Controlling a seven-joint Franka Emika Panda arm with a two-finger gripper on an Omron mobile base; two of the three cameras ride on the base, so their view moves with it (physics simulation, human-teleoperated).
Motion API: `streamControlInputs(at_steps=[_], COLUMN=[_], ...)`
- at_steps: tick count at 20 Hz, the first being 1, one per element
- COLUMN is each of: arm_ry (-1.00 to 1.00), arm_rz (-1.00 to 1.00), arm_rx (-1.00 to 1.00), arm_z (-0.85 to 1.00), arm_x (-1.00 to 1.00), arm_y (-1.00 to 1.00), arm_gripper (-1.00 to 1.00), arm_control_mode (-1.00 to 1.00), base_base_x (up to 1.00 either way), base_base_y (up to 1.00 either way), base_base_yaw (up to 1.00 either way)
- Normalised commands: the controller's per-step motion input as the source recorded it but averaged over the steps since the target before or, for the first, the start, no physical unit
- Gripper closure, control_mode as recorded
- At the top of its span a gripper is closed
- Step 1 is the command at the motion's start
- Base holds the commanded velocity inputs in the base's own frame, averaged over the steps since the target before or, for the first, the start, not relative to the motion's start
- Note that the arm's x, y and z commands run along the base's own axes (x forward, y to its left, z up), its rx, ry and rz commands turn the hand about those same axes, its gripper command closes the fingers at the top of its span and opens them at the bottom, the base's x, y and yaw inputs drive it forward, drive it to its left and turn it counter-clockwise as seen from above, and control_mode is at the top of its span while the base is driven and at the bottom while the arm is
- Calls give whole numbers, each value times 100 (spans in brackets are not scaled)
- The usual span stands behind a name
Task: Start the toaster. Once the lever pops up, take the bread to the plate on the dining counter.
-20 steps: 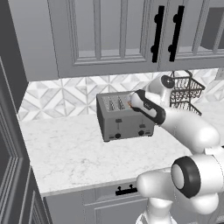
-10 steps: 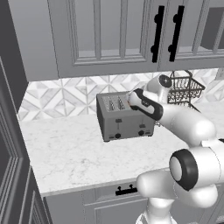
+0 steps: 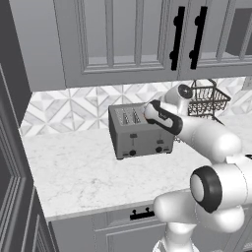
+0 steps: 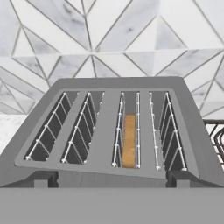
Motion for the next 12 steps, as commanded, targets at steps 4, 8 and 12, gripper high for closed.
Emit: streamControlInputs(at_steps=[4, 8, 12], arm_ry=[0, 0, 0], arm_rz=[0, 0, -1], arm_rx=[-2, 0, 0], arm_z=[-10, -7, -6], arm_x=[6, 4, 3], arm_y=[0, -1, -4], arm_gripper=[-100, -100, -100], arm_control_mode=[-100, -100, -100], base_base_x=[0, 0, 0], base_base_y=[0, 0, 0], base_base_yaw=[0, 0, 0])
